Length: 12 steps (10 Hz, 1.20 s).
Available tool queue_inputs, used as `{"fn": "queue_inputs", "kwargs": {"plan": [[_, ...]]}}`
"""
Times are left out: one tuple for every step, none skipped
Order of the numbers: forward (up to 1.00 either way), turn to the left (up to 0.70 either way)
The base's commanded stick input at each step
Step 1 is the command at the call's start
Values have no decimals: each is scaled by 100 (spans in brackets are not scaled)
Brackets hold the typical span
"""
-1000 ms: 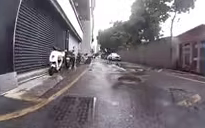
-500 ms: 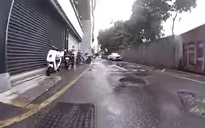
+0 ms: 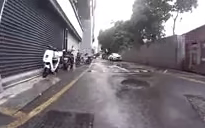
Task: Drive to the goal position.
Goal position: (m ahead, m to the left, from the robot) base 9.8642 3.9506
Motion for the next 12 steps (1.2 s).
{"fn": "queue_inputs", "kwargs": {"plan": [[45, 0], [45, 0], [45, 0], [45, 0], [45, 0], [45, 0], [45, 0], [45, 0], [45, 0], [45, 0], [45, 0], [45, 0]]}}
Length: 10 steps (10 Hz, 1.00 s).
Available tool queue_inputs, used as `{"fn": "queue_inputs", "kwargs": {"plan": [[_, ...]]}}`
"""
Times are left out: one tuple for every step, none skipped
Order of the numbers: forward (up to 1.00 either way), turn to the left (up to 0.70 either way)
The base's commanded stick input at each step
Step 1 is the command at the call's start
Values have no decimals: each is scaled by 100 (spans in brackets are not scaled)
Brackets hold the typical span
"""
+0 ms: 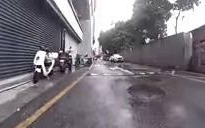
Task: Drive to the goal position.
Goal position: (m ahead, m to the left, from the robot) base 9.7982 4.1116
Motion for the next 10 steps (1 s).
{"fn": "queue_inputs", "kwargs": {"plan": [[45, 0], [45, 0], [45, 0], [45, 0], [45, 0], [45, 0], [45, 0], [45, 0], [45, 0], [45, 0]]}}
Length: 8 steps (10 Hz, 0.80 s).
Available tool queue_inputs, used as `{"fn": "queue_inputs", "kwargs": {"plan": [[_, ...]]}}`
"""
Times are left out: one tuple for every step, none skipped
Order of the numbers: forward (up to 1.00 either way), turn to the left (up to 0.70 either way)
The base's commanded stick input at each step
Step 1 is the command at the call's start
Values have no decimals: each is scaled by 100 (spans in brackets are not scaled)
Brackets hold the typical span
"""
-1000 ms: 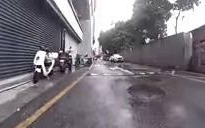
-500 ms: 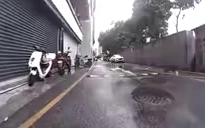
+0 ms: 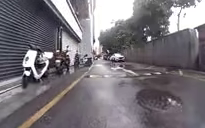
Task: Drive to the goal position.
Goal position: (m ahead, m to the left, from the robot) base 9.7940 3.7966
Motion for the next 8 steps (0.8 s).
{"fn": "queue_inputs", "kwargs": {"plan": [[45, 0], [45, 0], [45, 0], [45, 0], [45, 0], [45, 0], [45, 0], [45, 0]]}}
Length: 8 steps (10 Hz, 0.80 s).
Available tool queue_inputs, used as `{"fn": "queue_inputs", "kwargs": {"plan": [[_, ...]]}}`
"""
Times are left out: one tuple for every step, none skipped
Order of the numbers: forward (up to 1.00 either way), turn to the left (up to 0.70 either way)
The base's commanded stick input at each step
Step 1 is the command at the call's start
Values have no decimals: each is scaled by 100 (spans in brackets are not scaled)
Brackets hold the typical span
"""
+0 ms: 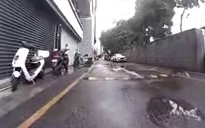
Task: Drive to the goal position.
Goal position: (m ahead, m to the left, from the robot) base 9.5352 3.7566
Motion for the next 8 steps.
{"fn": "queue_inputs", "kwargs": {"plan": [[45, 0], [45, 0], [45, 0], [45, 0], [45, 0], [45, 0], [45, 0], [45, 0]]}}
